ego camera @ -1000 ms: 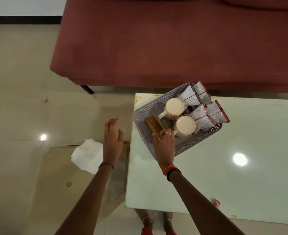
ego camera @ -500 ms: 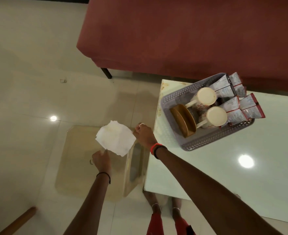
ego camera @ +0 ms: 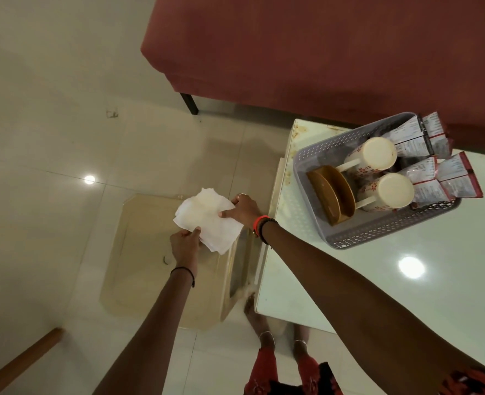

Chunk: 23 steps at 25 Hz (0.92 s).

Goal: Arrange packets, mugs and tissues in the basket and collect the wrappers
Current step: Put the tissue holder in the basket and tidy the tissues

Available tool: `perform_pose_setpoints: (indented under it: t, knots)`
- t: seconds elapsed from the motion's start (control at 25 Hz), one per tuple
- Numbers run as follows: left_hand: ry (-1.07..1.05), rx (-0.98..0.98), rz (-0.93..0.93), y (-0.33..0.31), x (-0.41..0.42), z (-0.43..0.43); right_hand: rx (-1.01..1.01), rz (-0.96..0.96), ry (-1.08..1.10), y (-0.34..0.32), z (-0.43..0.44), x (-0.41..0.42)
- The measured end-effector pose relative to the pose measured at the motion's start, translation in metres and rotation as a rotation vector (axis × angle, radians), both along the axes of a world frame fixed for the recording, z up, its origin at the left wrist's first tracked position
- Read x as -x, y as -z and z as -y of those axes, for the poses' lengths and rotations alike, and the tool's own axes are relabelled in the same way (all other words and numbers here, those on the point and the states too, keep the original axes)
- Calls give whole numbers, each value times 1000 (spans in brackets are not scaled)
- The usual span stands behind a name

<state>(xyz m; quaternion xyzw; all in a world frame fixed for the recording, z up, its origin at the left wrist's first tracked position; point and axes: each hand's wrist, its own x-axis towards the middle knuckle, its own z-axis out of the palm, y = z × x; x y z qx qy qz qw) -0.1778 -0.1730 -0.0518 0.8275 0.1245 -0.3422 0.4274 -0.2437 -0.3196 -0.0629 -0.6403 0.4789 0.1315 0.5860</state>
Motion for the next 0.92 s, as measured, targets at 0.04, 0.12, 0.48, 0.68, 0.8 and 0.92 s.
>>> perform_pose_setpoints:
  t: [0.04, 0.12, 0.48, 0.68, 0.8, 0.92]
  knots:
    - [0, 4, -7, 0, 0, 1, -30, 17, 4, -3, 1, 1]
    - [7, 12, -20, -4, 0, 2, -134, 81, 14, -10, 2, 1]
    - [18, 53, -154, -35, 25, 8, -700, 354, 462, -56, -1, 34]
    - [133, 501, -436, -56, 45, 21, -662, 464, 658, -79, 2, 84]
    - [316, 545, -353, -72, 59, 42, -515, 499, 615, -91, 2, 123]
    - [532, 500, -273, -92, 74, 66, -405, 566, 581, -105, 8, 164]
